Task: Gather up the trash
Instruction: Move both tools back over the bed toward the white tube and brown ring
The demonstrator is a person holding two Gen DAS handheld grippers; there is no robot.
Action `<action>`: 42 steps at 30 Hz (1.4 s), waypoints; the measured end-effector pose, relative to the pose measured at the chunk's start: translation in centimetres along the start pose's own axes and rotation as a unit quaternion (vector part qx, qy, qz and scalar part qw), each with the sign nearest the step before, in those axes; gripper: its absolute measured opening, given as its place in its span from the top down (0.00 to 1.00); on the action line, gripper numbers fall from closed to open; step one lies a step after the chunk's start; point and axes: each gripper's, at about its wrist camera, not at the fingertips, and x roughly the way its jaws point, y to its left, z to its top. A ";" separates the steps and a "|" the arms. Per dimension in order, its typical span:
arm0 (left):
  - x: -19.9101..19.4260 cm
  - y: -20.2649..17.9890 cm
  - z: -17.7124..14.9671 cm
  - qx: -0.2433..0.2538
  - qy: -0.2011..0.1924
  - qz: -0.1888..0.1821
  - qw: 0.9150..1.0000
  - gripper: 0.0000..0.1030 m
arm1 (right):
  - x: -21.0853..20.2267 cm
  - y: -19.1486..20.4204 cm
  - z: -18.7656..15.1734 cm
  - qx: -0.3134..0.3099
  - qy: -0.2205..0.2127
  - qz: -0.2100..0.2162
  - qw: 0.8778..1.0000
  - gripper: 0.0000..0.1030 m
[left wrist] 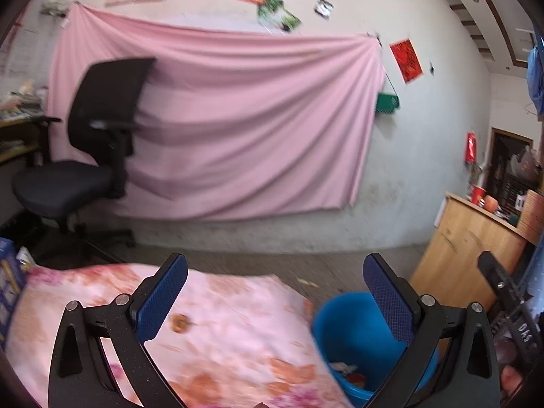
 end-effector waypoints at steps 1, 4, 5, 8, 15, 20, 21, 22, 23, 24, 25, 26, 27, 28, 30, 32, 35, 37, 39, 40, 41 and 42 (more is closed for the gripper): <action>-0.5 0.5 0.1 0.003 -0.009 0.009 1.000 0.02 | -0.1 0.7 0.1 -0.001 -0.011 0.008 1.000 0.00; -1.7 2.1 0.2 0.011 -0.030 0.033 0.999 0.02 | -0.3 2.4 0.3 -0.001 -0.033 0.027 0.999 0.00; -1.9 2.6 0.2 0.012 -0.035 0.042 0.998 0.02 | -0.3 3.1 0.3 -0.001 -0.039 0.033 0.999 0.00; -3.0 4.3 0.1 0.012 -0.048 0.063 0.997 0.02 | -0.1 5.0 0.4 -0.002 -0.052 0.054 0.997 0.00; -4.9 7.6 -0.2 0.008 -0.063 0.099 0.993 0.02 | 0.9 9.4 -0.3 -0.021 -0.052 0.095 0.994 0.00; -5.4 9.6 -0.8 0.016 -0.063 0.123 0.990 0.02 | 2.0 12.1 -1.3 -0.048 -0.034 0.113 0.992 0.00; -5.4 10.1 -1.0 0.018 -0.061 0.128 0.990 0.02 | 2.1 12.4 -1.5 -0.052 -0.031 0.116 0.991 0.00; -5.3 10.5 -1.2 0.021 -0.058 0.132 0.989 0.02 | 2.3 12.9 -1.7 -0.058 -0.027 0.119 0.991 0.00; -5.2 10.9 -1.4 0.023 -0.055 0.135 0.989 0.02 | 2.6 13.2 -1.9 -0.063 -0.024 0.121 0.990 0.00; -5.1 11.3 -1.6 0.024 -0.051 0.137 0.989 0.02 | 2.8 13.6 -2.1 -0.069 -0.019 0.125 0.990 0.00; -4.9 11.8 -1.9 0.026 -0.045 0.141 0.989 0.02 | 3.0 13.8 -2.4 -0.075 -0.015 0.127 0.989 0.00; -4.6 12.3 -2.1 0.027 -0.039 0.145 0.988 0.02 | 3.3 14.2 -2.7 -0.082 -0.009 0.131 0.988 0.00; -4.3 12.9 -2.3 0.028 -0.033 0.147 0.988 0.02 | 3.5 14.3 -3.0 -0.085 -0.005 0.132 0.988 0.00; -4.0 13.2 -2.6 0.030 -0.025 0.152 0.988 0.02 | 3.9 14.7 -3.3 -0.091 0.004 0.134 0.987 0.00; -3.4 14.0 -3.1 0.033 -0.013 0.157 0.987 0.02 | 4.6 15.1 -3.7 -0.097 0.018 0.134 0.986 0.00; -2.9 14.5 -3.6 0.034 -0.006 0.161 0.986 0.02 | 5.4 15.6 -4.3 -0.102 0.034 0.134 0.985 0.00; -2.3 15.4 -4.2 0.028 0.003 0.159 0.987 0.02 | 6.3 16.2 -5.0 -0.109 0.048 0.131 0.984 0.00; -2.0 16.1 -4.4 0.023 0.005 0.157 0.987 0.02 | 6.8 16.6 -5.5 -0.114 0.056 0.131 0.983 0.00; -1.6 16.6 -4.4 0.021 0.011 0.158 0.987 0.02 | 7.4 17.1 -6.1 -0.119 0.071 0.131 0.982 0.00; -1.3 16.8 -4.4 0.020 0.018 0.159 0.987 0.02 | 7.8 17.3 -6.2 -0.121 0.080 0.132 0.981 0.00; -1.0 17.0 -4.4 0.019 0.024 0.158 0.987 0.02 | 8.3 17.4 -6.4 -0.122 0.091 0.134 0.979 0.00; -0.6 17.3 -4.5 0.018 0.033 0.159 0.987 0.02 | 8.9 17.6 -6.7 -0.122 0.104 0.137 0.978 0.00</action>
